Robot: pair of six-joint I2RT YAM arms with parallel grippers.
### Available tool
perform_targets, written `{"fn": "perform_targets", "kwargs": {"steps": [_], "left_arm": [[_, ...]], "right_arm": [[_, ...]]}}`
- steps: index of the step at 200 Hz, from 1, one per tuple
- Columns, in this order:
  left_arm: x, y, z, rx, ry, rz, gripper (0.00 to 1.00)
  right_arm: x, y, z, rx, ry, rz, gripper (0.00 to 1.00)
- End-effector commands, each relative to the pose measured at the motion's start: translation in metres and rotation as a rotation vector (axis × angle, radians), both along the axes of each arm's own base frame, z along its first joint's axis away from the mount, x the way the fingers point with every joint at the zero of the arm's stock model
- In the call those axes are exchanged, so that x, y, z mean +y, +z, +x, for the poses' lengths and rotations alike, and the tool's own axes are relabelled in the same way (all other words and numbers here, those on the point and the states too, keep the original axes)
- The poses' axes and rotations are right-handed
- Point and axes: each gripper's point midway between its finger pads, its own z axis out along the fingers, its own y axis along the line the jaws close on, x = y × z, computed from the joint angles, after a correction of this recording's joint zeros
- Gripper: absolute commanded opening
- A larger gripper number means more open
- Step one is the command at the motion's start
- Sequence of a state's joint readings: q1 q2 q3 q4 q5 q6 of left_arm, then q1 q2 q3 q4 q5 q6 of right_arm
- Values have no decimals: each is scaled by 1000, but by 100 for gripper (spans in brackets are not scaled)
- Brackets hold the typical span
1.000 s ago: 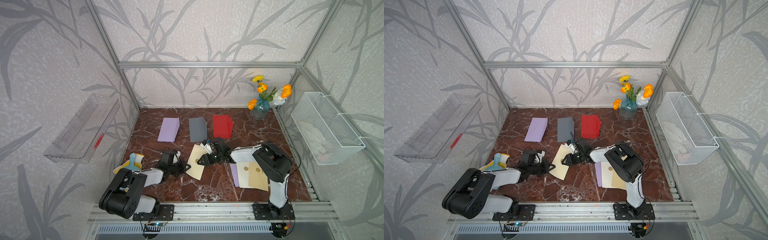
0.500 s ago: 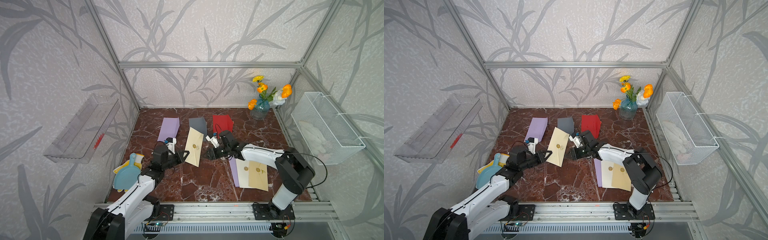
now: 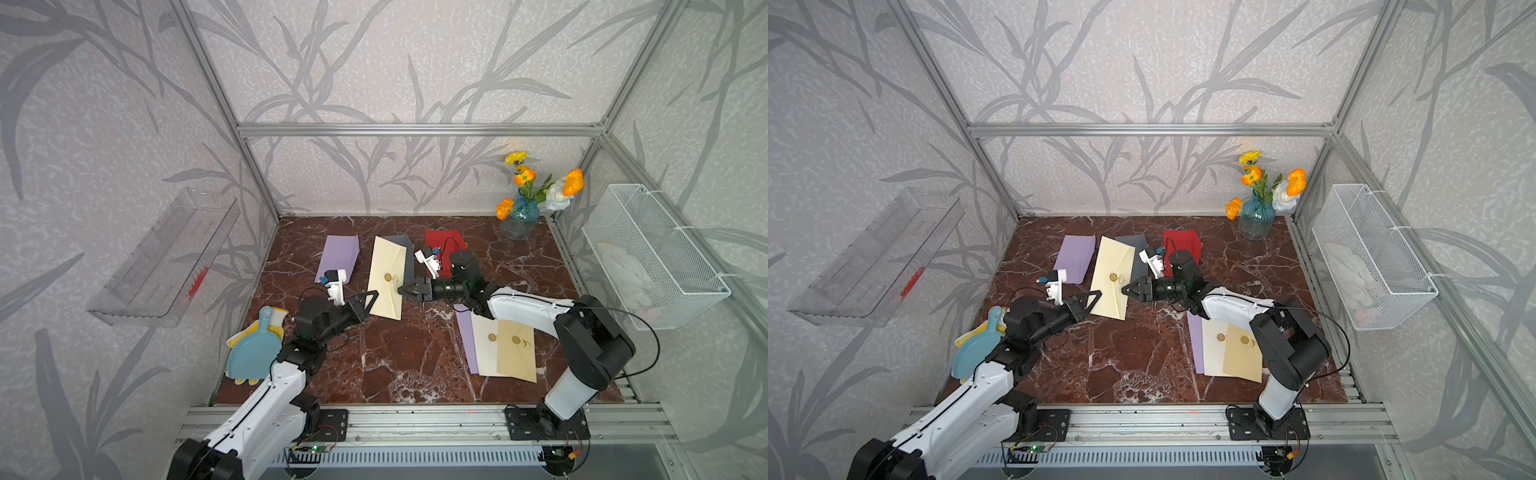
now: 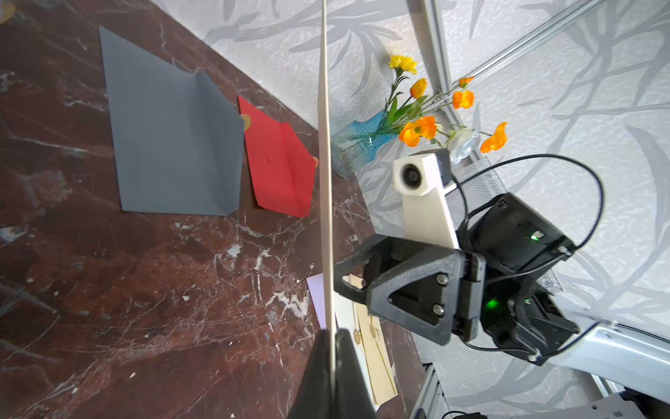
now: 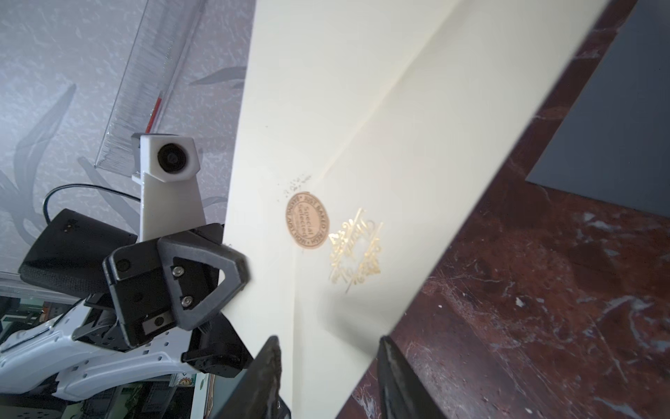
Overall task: Open the envelope
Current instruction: Pick up the envelope from the center of the board.
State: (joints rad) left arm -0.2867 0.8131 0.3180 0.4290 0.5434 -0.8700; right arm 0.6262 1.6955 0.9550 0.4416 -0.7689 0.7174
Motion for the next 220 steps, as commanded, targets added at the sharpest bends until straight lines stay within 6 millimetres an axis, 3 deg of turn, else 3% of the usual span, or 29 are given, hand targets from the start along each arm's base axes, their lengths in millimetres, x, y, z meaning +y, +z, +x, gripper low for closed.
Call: {"fn": "perform_targets", "kwargs": {"steps": [1, 42, 75, 91, 124, 154, 188, 206, 220], "left_arm": [[6, 27, -2, -107, 31, -46, 0], [5, 28, -5, -109, 21, -80, 0], [5, 19, -3, -83, 28, -74, 0], [7, 16, -2, -78, 38, -58, 0], [10, 11, 1, -65, 59, -36, 0], [8, 6, 6, -46, 55, -22, 0], [7, 14, 14, -72, 54, 17, 42], [9, 22, 18, -102, 69, 37, 57], [10, 30, 22, -122, 70, 44, 61]], "right_arm": [[7, 11, 8, -22, -1, 52, 44], [20, 26, 15, -27, 32, 122, 44], [28, 53, 18, -57, 69, 234, 38], [30, 60, 18, -58, 87, 271, 30], [31, 62, 15, -42, 105, 295, 0], [32, 63, 12, -26, 129, 306, 0], [30, 57, 5, -4, 156, 282, 0], [27, 51, -3, -1, 181, 245, 0], [24, 45, -11, 1, 206, 212, 0]]}}
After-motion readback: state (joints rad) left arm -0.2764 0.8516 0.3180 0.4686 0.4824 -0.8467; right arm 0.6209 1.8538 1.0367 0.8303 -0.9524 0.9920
